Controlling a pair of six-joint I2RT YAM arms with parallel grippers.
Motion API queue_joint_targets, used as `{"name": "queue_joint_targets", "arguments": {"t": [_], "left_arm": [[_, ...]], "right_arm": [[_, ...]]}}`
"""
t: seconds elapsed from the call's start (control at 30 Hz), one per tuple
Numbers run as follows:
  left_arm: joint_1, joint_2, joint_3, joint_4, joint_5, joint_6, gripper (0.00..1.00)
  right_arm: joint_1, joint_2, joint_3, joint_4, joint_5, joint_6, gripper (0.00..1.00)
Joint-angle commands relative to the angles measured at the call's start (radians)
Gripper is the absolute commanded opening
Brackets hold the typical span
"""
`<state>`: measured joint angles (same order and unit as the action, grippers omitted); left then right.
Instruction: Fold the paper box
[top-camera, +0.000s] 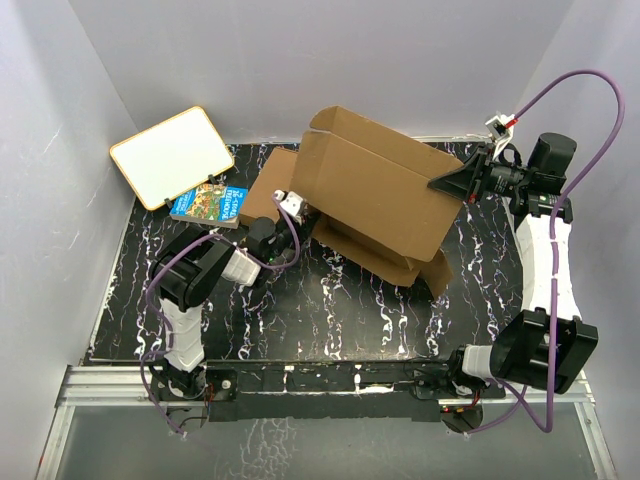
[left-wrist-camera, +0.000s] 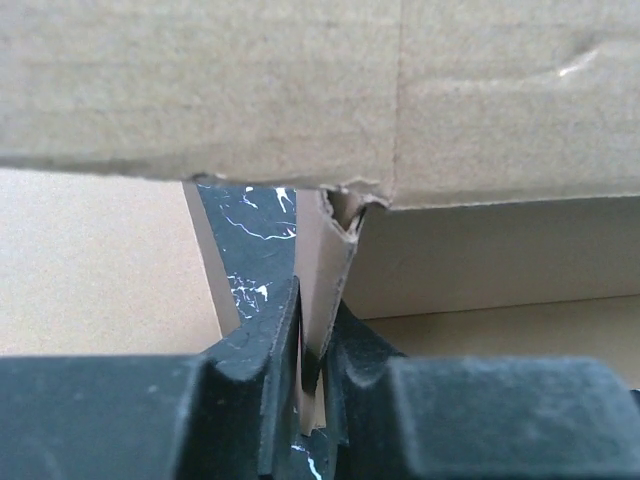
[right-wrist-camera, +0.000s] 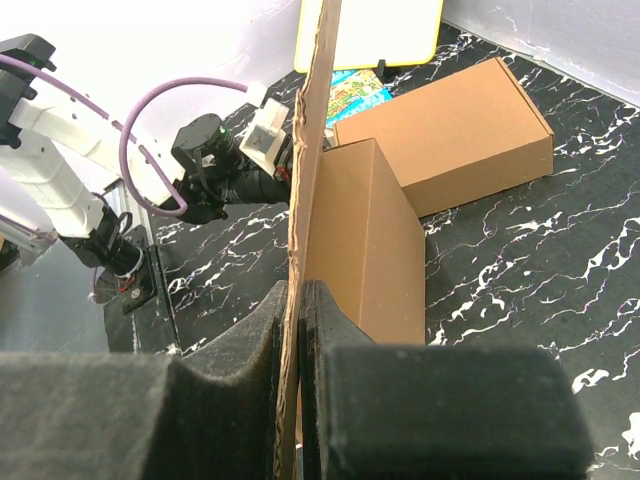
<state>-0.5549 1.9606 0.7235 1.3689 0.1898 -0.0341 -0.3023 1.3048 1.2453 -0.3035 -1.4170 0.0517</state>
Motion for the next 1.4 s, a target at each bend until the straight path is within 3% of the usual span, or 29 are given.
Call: {"name": "queue_joint_targets", "arguments": {"t": [0.0, 0.07, 0.2, 0.37, 0.5, 0.67, 0.83, 0.97, 1.1, 1.2, 1.37], "left_arm": [[-0.004, -0.004, 0.028, 0.047, 0.003, 0.002, 0.07], [-0.004, -0.028, 0.021, 0.026, 0.02, -0.014, 0.0], [-0.005, -0.134, 0.014, -0.116, 0.061, -0.077, 0.0], [-0.004, -0.322, 0.025, -0.507, 0.128, -0.153, 0.0], [-0.004, -0.483, 0.039, -0.929, 0.124, -0.167, 0.0], [-0.004, -0.619, 0.106, -1.394, 0.119, -0.18, 0.0], [-0.006, -0.618, 0.202, -1.719, 0.063, -0.224, 0.0], [-0.006, -0.554, 0.299, -1.897, 0.018, -0.238, 0.0], [-0.011, -0.492, 0.372, -2.008, -0.023, -0.233, 0.0], [-0.028, -0.46, 0.382, -2.026, -0.061, -0.237, 0.0], [-0.051, -0.396, 0.375, -2.037, -0.117, -0.244, 0.04]], "right_arm": [[-0.001, -0.001, 0.009, 0.048, -0.026, -0.014, 0.08], [-0.001, -0.003, 0.016, 0.046, -0.015, -0.02, 0.08], [-0.003, -0.012, 0.062, 0.046, 0.016, -0.023, 0.08], [-0.003, -0.009, 0.151, 0.019, 0.098, -0.036, 0.08], [-0.003, 0.006, 0.174, -0.027, 0.183, -0.07, 0.08], [-0.003, 0.015, 0.06, 0.02, 0.174, -0.034, 0.08], [-0.001, -0.023, -0.201, 0.322, 0.126, 0.18, 0.08], [-0.001, -0.037, -0.393, 0.575, 0.126, 0.349, 0.08], [-0.001, -0.027, -0.489, 0.654, 0.144, 0.379, 0.08], [-0.001, -0.023, -0.56, 0.756, 0.158, 0.424, 0.08], [0.003, -0.015, -0.603, 0.779, 0.17, 0.408, 0.08]]}}
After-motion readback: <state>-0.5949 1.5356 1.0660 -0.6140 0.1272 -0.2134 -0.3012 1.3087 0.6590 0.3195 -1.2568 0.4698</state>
